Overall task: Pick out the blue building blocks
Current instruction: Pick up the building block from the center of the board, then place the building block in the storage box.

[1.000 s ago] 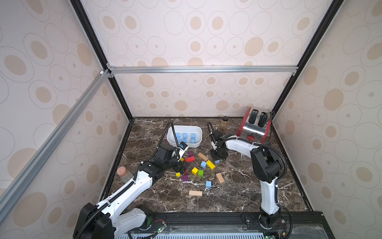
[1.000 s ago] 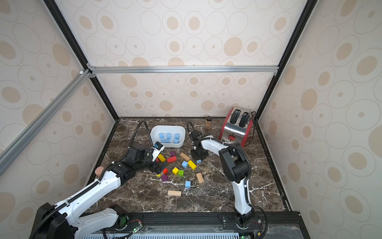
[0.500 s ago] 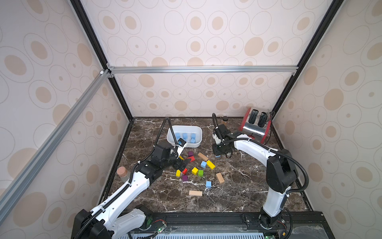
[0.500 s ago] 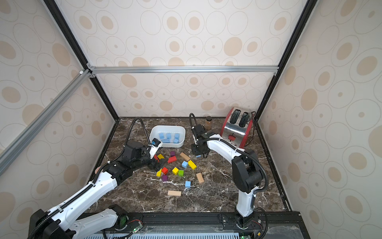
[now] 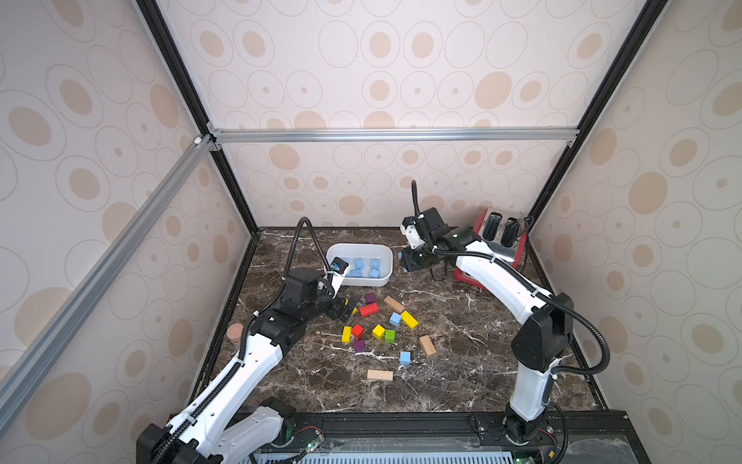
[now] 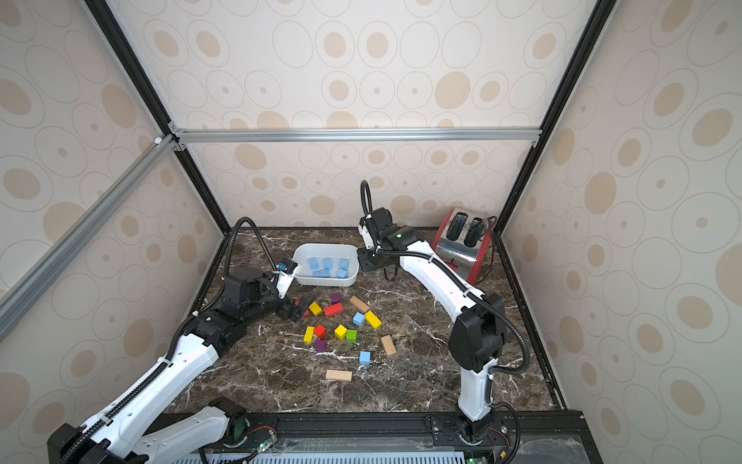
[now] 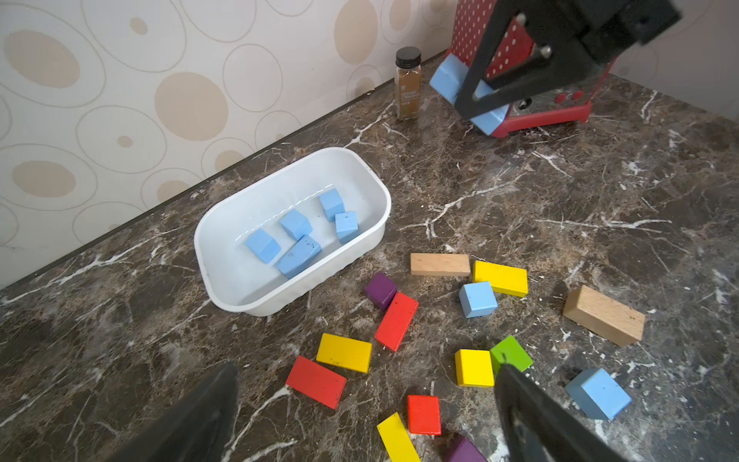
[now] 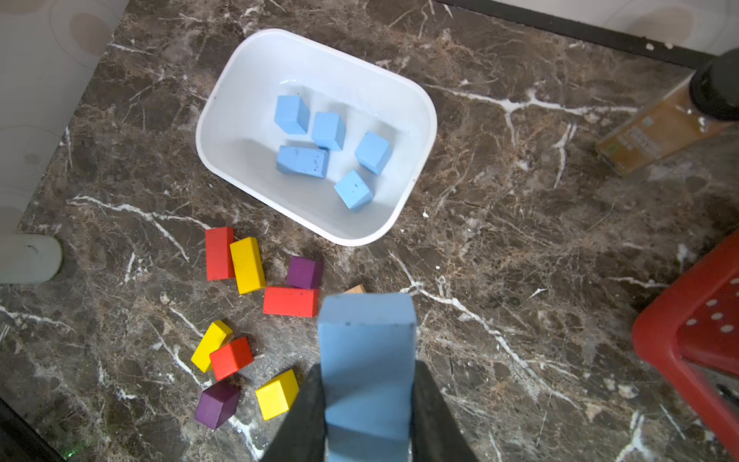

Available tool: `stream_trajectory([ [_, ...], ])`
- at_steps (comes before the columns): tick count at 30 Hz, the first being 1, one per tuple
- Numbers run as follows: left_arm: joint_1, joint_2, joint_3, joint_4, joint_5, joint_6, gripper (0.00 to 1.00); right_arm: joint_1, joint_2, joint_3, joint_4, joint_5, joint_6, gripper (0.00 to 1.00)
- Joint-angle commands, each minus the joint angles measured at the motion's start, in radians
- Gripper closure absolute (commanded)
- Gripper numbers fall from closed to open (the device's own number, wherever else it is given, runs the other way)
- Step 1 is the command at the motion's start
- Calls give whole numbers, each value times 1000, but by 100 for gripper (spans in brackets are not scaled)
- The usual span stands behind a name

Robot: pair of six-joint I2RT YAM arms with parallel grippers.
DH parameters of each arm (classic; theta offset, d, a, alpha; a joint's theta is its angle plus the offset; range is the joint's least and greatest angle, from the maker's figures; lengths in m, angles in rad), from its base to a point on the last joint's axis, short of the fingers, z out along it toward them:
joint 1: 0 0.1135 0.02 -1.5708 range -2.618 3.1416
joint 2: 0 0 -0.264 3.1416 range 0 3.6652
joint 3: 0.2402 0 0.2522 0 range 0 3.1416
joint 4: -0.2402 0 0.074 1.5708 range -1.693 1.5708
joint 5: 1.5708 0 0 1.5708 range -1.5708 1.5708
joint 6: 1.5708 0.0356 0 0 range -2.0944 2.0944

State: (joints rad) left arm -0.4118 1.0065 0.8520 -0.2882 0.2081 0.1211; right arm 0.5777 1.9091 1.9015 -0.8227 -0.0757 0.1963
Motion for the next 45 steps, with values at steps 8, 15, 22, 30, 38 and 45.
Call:
stream_trajectory([
  [8,36,-11,40,-12,-17,48,1,47,205,304,-116,-35,-42,100],
  [15,73,11,19,29,12,37,1,71,315,447,-121,-38,-43,100],
  [22,103,47,1,65,44,31,1,76,389,488,-68,-48,-8,100],
  [30,130,90,-21,116,65,8,1,90,487,560,-62,23,5,100],
  [38,152,108,-38,131,87,8,1,98,566,579,-73,192,3,100],
  [45,159,121,-52,146,89,3,1,106,645,617,-88,293,24,100],
])
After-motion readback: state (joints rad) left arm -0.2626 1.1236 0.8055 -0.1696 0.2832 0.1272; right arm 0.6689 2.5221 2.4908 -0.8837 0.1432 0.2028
